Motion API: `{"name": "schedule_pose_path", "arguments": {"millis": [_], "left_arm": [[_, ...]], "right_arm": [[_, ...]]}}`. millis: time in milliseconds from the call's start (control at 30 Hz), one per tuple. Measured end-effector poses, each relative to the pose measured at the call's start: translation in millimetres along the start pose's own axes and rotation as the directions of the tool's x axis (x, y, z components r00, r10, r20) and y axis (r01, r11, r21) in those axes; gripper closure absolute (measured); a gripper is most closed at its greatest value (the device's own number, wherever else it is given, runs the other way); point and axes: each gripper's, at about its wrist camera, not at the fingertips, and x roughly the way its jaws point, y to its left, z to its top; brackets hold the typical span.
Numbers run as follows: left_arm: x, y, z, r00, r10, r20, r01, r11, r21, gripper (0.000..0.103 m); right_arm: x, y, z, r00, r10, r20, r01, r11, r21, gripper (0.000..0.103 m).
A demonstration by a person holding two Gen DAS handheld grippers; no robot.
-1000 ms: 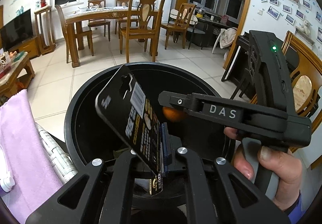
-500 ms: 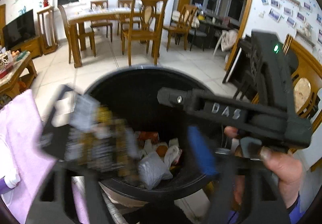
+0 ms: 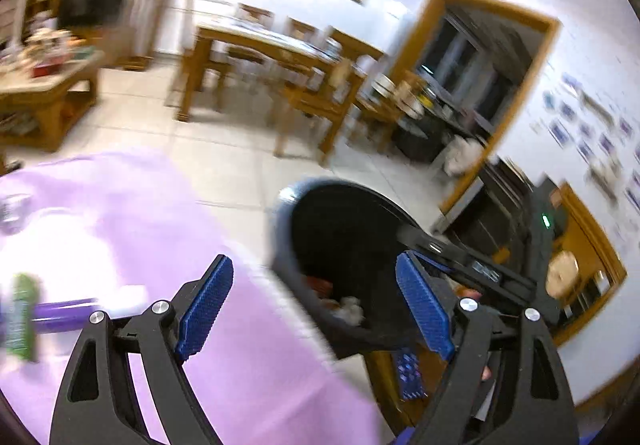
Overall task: Collect trash
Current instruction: 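Grasp the small white cup with the left tool while the right tool grasps the blue wipes packet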
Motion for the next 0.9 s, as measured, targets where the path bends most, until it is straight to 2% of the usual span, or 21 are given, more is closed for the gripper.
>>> {"name": "schedule_pose_path", "arguments": {"millis": [167, 267, 367, 433, 467, 533, 633, 667, 700, 767, 867, 900], "left_arm": [[-62, 72, -4, 0.988, 0.134, 0.082, -0.125, 0.987, -0.101, 0.020], [-95, 118, -12, 0.962, 0.256, 0.099, -0.239, 0.958, -0.158, 0.020], [-117, 167, -24, 0.925, 0.375, 0.066, -0.356, 0.913, -0.199, 0.020], [-126, 194, -33, 0.903, 0.429, 0.035, -0.412, 0.885, -0.218, 0.020], [-130, 203, -36, 0.895, 0.446, 0.025, -0.430, 0.876, -0.220, 0.020], [-139, 226, -46, 0.875, 0.484, 0.008, -0.469, 0.850, -0.239, 0.020], [-149, 249, -56, 0.858, 0.513, -0.020, -0.497, 0.821, -0.280, 0.022], [-150, 256, -58, 0.852, 0.522, -0.036, -0.509, 0.812, -0.284, 0.032], [-153, 261, -63, 0.850, 0.524, -0.055, -0.516, 0.808, -0.285, 0.038], [-152, 274, -68, 0.858, 0.504, -0.095, -0.508, 0.808, -0.300, 0.047], [-147, 293, -72, 0.859, 0.493, -0.136, -0.510, 0.806, -0.299, 0.051], [-147, 297, -73, 0.861, 0.491, -0.129, -0.507, 0.811, -0.293, 0.053]], "right_arm": [[18, 46, -8, 0.999, 0.029, -0.046, -0.032, 0.997, -0.070, 0.043], [32, 85, -16, 0.995, 0.052, -0.084, -0.063, 0.990, -0.128, 0.043], [49, 133, -25, 0.989, 0.077, -0.129, -0.103, 0.973, -0.208, 0.043], [62, 172, -30, 0.983, 0.090, -0.162, -0.132, 0.954, -0.270, 0.041], [68, 189, -33, 0.979, 0.096, -0.178, -0.147, 0.943, -0.298, 0.037], [84, 227, -42, 0.971, 0.106, -0.216, -0.180, 0.915, -0.361, 0.037], [110, 282, -58, 0.957, 0.089, -0.275, -0.209, 0.872, -0.442, 0.037], [118, 296, -64, 0.951, 0.088, -0.297, -0.223, 0.860, -0.458, 0.037], [126, 309, -70, 0.943, 0.087, -0.322, -0.240, 0.848, -0.473, 0.037], [146, 342, -89, 0.924, 0.074, -0.376, -0.274, 0.813, -0.514, 0.037], [169, 380, -125, 0.894, 0.049, -0.445, -0.323, 0.758, -0.566, 0.037], [180, 393, -138, 0.881, 0.037, -0.471, -0.342, 0.738, -0.582, 0.037]]}}
